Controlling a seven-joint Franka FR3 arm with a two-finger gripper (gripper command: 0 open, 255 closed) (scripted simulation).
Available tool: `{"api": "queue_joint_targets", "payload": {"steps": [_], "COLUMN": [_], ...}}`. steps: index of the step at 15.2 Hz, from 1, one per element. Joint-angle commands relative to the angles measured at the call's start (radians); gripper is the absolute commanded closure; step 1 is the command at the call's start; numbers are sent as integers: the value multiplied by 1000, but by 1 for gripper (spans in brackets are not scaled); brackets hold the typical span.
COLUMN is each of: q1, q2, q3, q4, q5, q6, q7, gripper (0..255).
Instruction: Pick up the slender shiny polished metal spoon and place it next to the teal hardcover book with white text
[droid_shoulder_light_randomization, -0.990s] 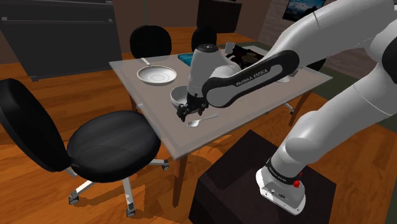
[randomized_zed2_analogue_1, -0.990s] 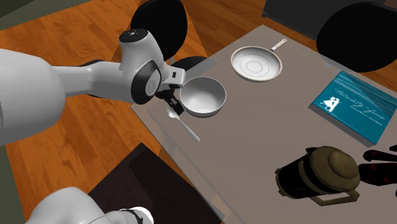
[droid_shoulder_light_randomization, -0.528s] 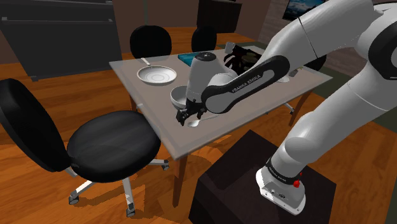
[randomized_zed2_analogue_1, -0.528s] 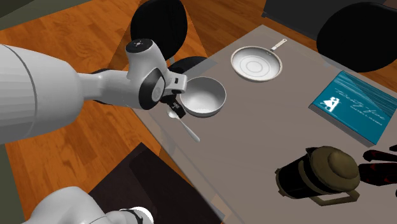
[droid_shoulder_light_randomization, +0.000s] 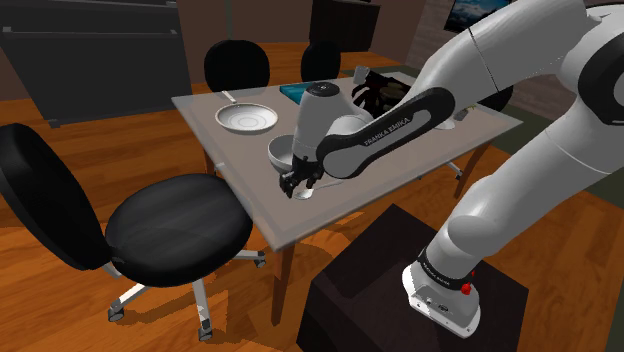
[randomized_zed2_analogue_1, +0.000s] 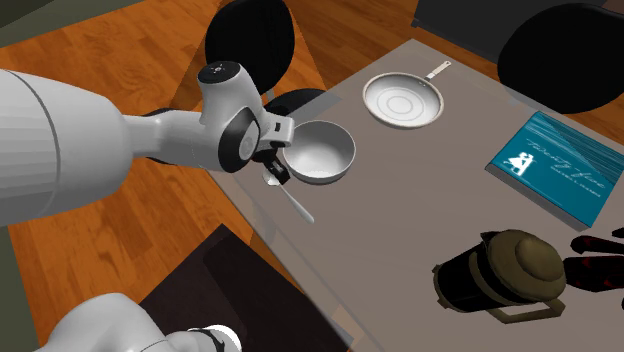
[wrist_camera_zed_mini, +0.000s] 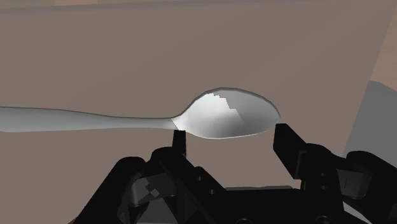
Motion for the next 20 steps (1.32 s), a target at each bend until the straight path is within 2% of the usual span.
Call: {"api": "queue_joint_targets", "payload": {"steps": [1, 7, 20], "q1": [0, 0, 29], "q2": [0, 0, -128], "q3": [0, 0, -37], "q4": [0, 0, 80], "q5": [0, 0, 65], "q6": [0, 0, -201], "q7": [0, 0, -66], "gripper": [255, 255, 255]}}
